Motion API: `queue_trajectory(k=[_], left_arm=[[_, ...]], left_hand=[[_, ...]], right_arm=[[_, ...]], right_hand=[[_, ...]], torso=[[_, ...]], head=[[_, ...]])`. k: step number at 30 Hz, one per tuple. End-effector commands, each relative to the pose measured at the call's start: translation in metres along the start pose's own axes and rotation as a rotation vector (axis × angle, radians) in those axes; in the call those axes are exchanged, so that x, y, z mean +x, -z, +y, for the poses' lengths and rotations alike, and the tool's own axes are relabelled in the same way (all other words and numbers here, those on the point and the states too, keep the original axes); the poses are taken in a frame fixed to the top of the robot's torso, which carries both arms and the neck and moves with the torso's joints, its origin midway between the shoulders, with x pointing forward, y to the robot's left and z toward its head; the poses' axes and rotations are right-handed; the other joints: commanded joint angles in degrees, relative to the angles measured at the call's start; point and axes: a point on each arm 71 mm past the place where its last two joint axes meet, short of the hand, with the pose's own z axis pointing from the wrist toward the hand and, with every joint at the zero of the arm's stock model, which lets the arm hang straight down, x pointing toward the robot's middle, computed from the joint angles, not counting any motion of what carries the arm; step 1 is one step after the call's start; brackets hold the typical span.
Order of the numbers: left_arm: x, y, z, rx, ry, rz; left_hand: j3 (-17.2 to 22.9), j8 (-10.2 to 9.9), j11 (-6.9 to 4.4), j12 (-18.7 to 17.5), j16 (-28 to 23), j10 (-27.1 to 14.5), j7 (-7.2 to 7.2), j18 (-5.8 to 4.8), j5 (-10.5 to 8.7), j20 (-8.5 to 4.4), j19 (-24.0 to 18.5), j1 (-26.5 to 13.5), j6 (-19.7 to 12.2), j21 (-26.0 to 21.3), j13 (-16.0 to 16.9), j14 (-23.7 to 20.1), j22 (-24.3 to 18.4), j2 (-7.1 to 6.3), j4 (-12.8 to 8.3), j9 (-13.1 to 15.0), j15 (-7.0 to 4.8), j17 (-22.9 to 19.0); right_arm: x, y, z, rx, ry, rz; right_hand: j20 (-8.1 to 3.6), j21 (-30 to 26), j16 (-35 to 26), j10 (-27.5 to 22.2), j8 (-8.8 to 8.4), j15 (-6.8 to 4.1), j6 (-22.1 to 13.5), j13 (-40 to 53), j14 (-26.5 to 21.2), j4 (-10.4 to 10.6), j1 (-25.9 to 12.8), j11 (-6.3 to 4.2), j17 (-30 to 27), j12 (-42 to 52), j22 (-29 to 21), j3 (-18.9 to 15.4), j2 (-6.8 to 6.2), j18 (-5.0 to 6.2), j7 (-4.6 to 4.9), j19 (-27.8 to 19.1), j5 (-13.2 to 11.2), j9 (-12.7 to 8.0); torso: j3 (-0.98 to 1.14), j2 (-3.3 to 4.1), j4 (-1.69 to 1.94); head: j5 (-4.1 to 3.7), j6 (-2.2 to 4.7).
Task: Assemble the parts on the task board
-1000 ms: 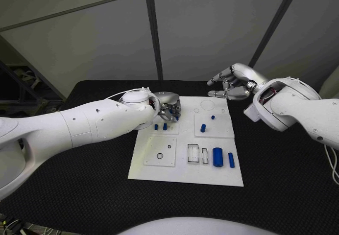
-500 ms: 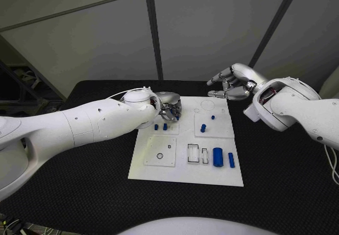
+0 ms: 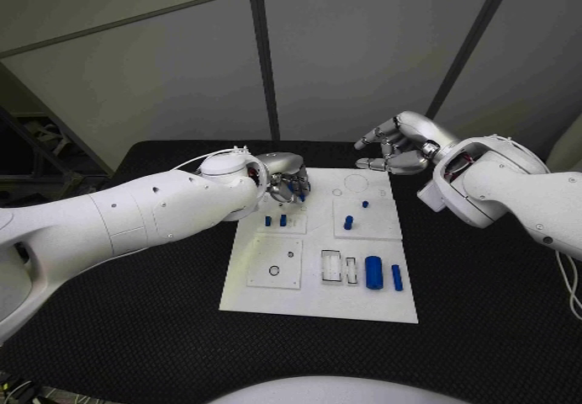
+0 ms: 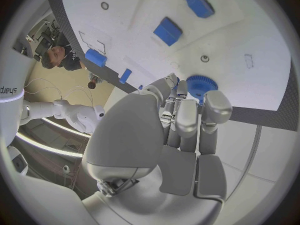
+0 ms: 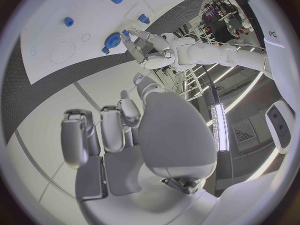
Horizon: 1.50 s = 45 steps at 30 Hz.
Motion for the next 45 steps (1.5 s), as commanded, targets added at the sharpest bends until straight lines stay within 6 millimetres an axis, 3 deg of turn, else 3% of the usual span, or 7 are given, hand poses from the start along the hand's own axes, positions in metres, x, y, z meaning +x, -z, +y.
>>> queue_trajectory(k=[1, 20, 32, 38, 45], left_arm=[[-0.009, 0.004, -0.001, 0.024, 0.039, -0.044], [-0.015, 0.035, 0.033, -0.084, 0.054, 0.025], [-0.009, 0.037, 0.039, -0.101, 0.058, 0.045], [-0.007, 0.035, 0.041, -0.106, 0.06, 0.05], [-0.004, 0.033, 0.041, -0.106, 0.062, 0.055]], left_hand=[[0.41, 0.23, -0.08, 0.35, 0.25, 0.41, -0.17, -0.55, 0.17, 0.06, 0.35, -0.27, 0.43, 0.2, -0.05, 1.14, 0.05, 0.23, -0.08, 0.1, -0.23, -0.05], [0.63, 0.21, -0.18, 0.32, 0.22, 0.6, -0.29, -0.49, -0.55, 0.02, 0.09, -1.54, 0.83, 0.14, -0.1, 1.05, 0.03, 0.19, -0.12, -0.08, -0.28, -0.5], [0.65, 0.2, -0.19, 0.3, 0.2, 0.6, -0.31, -0.49, -0.68, 0.01, 0.05, -1.67, 0.85, 0.13, -0.1, 1.02, 0.03, 0.17, -0.14, -0.1, -0.29, -0.57], [0.67, 0.18, -0.2, 0.29, 0.21, 0.6, -0.32, -0.48, -0.82, 0.0, 0.02, -1.78, 0.86, 0.13, -0.11, 1.01, 0.04, 0.17, -0.16, -0.13, -0.29, -0.59], [0.68, 0.17, -0.2, 0.28, 0.24, 0.6, -0.33, -0.48, -0.86, 0.0, 0.0, -1.81, 0.86, 0.11, -0.11, 1.01, 0.03, 0.16, -0.18, -0.14, -0.29, -0.56]], right_arm=[[-0.001, 0.0, 0.001, -0.012, -0.001, -0.006], [-0.003, 0.001, -0.001, -0.003, 0.001, -0.007], [-0.002, 0.001, -0.001, -0.005, 0.0, -0.005], [-0.002, 0.001, -0.001, -0.004, 0.0, -0.005], [-0.001, 0.0, 0.0, -0.006, 0.0, -0.004]], right_hand=[[-0.38, -0.04, -0.11, 0.11, -0.19, -0.43, 0.49, 0.05, 1.83, -0.03, -0.53, -0.15, 0.09, 0.03, 9.95, 0.31, -0.08, 0.54, -0.05, 2.66, 0.28, -0.07], [-0.38, -0.04, -0.11, 0.11, -0.19, -0.43, 0.49, 0.05, 1.83, -0.03, -0.53, -0.15, 0.09, 0.03, 9.95, 0.31, -0.08, 0.54, -0.05, 2.66, 0.28, -0.07], [-0.39, -0.04, -0.12, 0.11, -0.19, -0.43, 0.49, 0.05, 1.83, -0.03, -0.53, -0.15, 0.08, 0.03, 9.95, 0.31, -0.07, 0.54, -0.05, 2.66, 0.28, -0.08], [-0.39, -0.05, -0.15, 0.1, -0.19, -0.44, 0.51, 0.03, 1.83, -0.05, -0.53, -0.16, 0.05, 0.02, 9.94, 0.37, -0.04, 0.54, -0.05, 2.66, 0.29, -0.09], [-0.39, -0.05, -0.15, 0.1, -0.19, -0.44, 0.51, 0.03, 1.83, -0.05, -0.53, -0.16, 0.05, 0.02, 9.94, 0.37, -0.04, 0.54, -0.05, 2.66, 0.29, -0.09]], torso=[[0.0, 0.02, -0.03], [-0.01, 0.07, 0.04], [0.06, 0.06, -0.19], [0.04, 0.08, -0.06], [0.02, 0.08, -0.14]], head=[[0.13, 0.02], [0.41, -0.11], [0.78, -0.15], [0.59, -0.18], [0.59, -0.31]])
